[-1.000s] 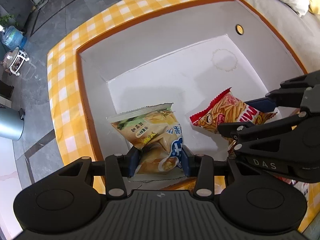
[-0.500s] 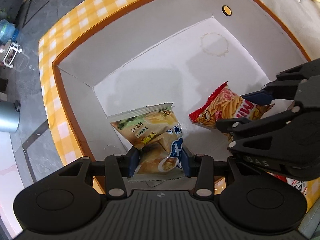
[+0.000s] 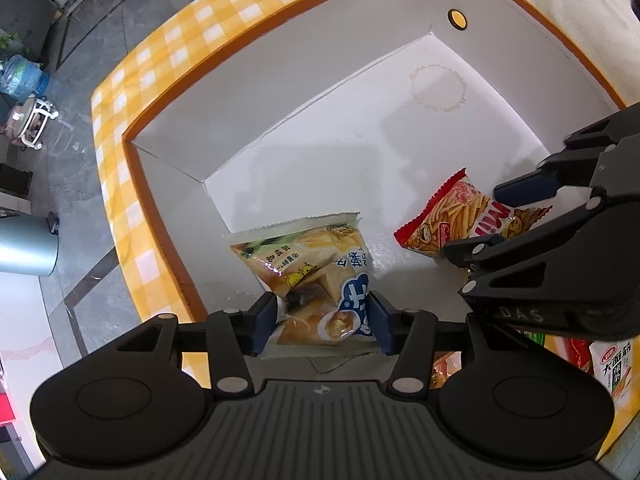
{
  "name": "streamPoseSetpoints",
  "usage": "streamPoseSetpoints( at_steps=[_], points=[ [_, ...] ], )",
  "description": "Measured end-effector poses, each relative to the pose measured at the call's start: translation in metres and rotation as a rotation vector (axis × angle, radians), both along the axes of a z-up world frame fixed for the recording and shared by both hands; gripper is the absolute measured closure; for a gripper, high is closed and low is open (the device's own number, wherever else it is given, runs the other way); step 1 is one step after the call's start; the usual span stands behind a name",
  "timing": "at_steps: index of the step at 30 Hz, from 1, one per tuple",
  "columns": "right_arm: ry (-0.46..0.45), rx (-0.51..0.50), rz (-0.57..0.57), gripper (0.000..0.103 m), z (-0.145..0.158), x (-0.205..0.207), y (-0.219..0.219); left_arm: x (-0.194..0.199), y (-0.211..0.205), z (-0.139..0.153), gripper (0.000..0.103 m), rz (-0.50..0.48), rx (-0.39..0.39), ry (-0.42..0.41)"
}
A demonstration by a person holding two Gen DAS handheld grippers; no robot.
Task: Organize snacks
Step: 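Open both tools to release the bags into the box and withdraw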
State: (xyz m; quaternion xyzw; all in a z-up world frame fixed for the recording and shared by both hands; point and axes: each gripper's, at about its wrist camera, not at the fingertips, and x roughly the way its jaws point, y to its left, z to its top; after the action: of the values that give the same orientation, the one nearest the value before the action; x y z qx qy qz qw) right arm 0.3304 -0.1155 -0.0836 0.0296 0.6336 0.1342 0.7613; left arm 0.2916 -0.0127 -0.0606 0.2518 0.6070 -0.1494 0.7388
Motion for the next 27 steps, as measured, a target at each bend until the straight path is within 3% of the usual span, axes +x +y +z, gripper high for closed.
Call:
streamPoseSetpoints(
  at_steps=[5, 16, 27],
  points=[
    [-0.018, -0.016, -0.003, 0.046, 0.004, -0.002, 0.0, -0.006, 0.004, 0.011, 0.035, 0.014, -0.017, -0.035],
    [-0.095, -0.016, -0.015, 0.038, 0.038, -0.022, -0.004, -0.026, 0.013, 0.04, 0.035, 0.066, -0.077, -0.115],
    [-0.307, -0.023, -0.02, 0.036, 0.079, -0.073, -0.009, -0.08, 0.019, 0.074, 0.035, 0.137, -0.191, -0.279]
  ],
)
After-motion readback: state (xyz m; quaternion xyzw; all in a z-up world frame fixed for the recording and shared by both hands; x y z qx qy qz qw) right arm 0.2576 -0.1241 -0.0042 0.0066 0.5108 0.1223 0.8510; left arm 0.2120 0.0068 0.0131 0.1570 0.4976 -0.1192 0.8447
